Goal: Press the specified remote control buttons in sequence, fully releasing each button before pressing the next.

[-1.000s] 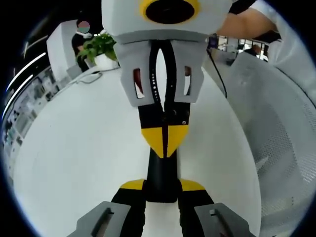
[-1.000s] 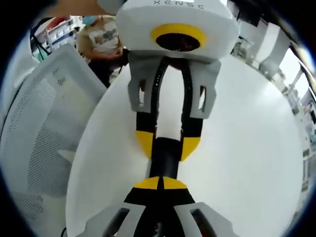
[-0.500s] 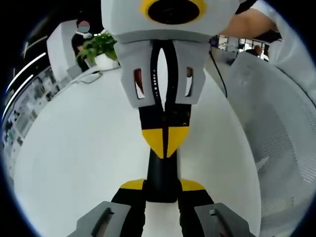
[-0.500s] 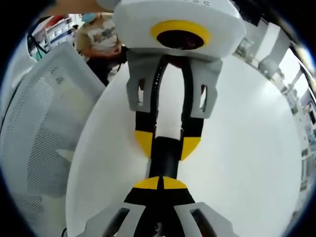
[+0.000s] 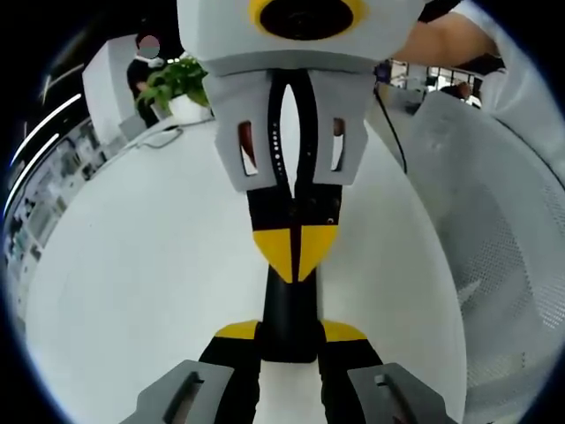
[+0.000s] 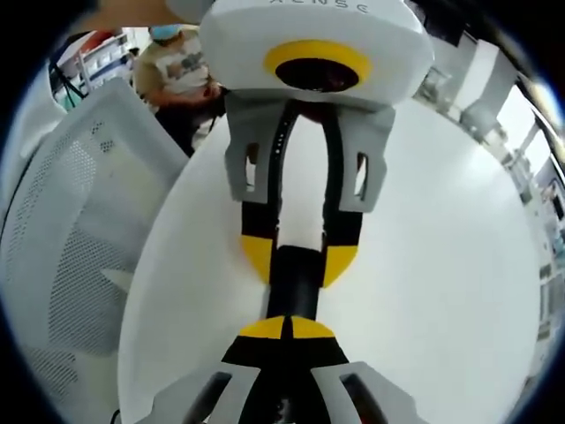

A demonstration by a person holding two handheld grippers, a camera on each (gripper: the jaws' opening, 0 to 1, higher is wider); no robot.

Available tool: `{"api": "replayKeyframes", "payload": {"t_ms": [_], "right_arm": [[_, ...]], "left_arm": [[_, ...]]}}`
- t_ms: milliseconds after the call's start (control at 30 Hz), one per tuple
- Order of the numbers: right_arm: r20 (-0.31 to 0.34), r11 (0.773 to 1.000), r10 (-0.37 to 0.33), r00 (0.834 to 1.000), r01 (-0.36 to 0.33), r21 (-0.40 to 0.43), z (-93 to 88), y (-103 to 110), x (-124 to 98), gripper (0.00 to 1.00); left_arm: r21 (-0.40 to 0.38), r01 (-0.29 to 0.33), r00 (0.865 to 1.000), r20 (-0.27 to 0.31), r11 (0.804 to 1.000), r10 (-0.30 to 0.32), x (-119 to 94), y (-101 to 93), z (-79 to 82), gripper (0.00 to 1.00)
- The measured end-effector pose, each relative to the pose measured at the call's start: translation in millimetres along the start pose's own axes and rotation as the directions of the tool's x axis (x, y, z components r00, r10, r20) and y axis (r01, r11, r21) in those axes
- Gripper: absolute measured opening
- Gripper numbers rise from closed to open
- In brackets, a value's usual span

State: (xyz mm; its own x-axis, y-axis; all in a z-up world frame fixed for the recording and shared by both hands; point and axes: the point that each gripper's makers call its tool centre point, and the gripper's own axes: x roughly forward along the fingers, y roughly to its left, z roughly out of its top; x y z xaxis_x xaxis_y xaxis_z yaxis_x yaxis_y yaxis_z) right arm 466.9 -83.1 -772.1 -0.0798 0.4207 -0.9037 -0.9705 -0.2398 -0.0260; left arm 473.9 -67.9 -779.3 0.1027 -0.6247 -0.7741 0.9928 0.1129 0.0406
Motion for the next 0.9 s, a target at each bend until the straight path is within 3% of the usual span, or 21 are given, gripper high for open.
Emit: {"api": "replayKeyframes", "payload": {"t_ms": [900], "right_arm": [[0.053,0.999,-0.043,0.998,0.042,0.004,10.5,-3,-13,0.0]], "left_arm": [[0.003,-0.004,1.0,-0.002,1.0,0.004,0,-0.5,-0.6,0.24]]}}
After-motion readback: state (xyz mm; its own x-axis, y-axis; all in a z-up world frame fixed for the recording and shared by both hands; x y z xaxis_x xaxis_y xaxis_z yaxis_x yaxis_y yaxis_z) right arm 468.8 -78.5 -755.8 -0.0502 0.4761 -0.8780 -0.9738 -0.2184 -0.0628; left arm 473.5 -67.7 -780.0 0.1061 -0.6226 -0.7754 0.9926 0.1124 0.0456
